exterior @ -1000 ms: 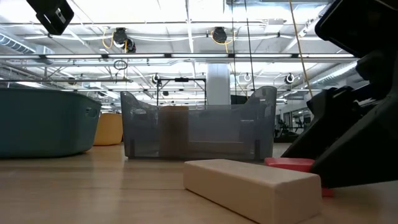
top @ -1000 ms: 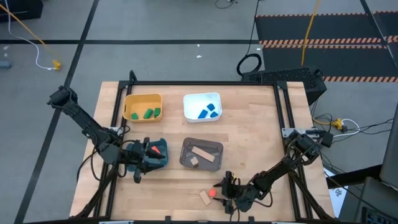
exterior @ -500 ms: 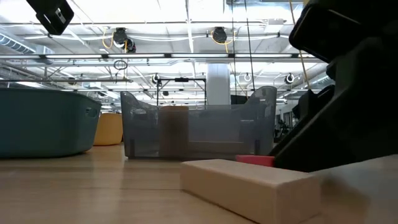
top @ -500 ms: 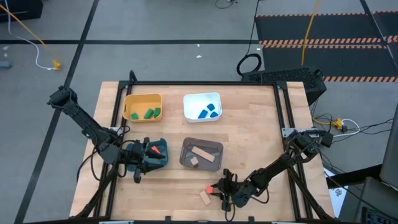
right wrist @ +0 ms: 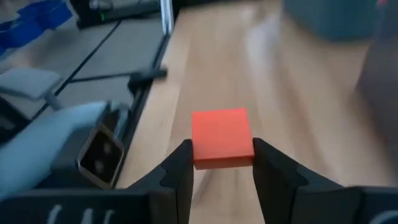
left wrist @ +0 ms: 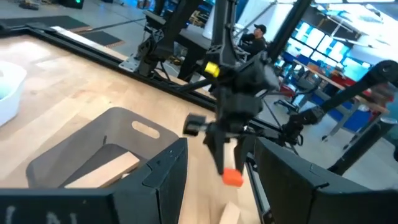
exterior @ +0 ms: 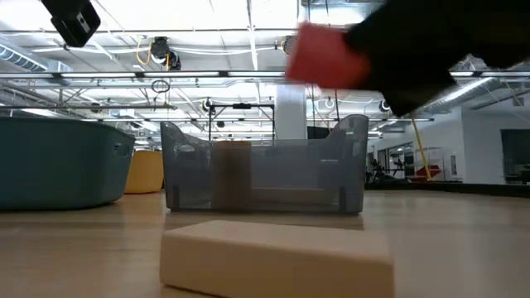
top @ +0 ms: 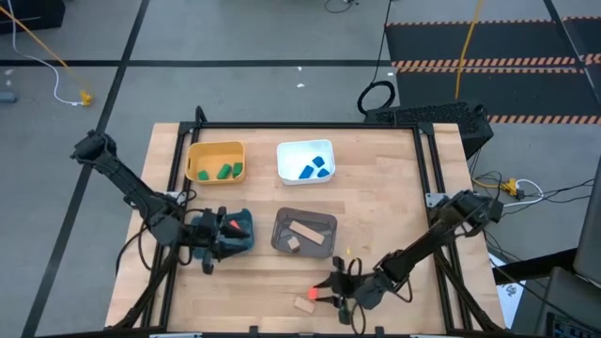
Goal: Sort & place blocks by color
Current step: Put the orange block into the blue bin
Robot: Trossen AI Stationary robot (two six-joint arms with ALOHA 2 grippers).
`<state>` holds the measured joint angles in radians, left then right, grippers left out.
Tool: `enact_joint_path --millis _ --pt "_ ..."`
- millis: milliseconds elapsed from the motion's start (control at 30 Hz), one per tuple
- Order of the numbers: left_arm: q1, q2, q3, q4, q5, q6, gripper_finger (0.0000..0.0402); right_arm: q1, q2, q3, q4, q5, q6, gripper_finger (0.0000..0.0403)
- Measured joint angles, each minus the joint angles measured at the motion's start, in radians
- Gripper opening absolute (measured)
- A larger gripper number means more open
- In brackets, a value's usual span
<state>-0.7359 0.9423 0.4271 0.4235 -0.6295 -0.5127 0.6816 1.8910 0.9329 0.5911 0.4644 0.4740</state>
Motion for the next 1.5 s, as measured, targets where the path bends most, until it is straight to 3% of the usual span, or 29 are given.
enact_joint_path --millis 367,633,800,1000,1267,1500 --pt "0.091 0.007 0.0 0.001 0.0 -0.057 0.0186 -0.136 -0.174 0.0 0.009 0.191 -0.501 0.0114" --pt "0.209 0.007 0.0 -0.003 -0.001 -0.127 0.0187 -0.313 -0.191 0.0 0.028 0.188 -0.642 0.0114" --pt "0.26 0.007 0.0 -0.003 0.0 -0.113 0.0196 -0.387 -0.191 0.0 0.071 0.084 -0.675 0.0114" --pt "0.341 0.076 0.0 0.019 0.033 -0.153 0.0247 -0.442 -0.191 0.0 0.178 -0.05 -0.79 0.0114" --pt "0.417 0.205 0.01 0.227 0.09 -0.15 0.0303 -0.486 -0.191 0.0 0.189 -0.05 -0.917 0.0121" --pt "0.446 0.307 0.07 0.24 0.091 -0.175 0.0299 -0.504 -0.191 0.0 0.188 -0.049 -0.997 0.012"
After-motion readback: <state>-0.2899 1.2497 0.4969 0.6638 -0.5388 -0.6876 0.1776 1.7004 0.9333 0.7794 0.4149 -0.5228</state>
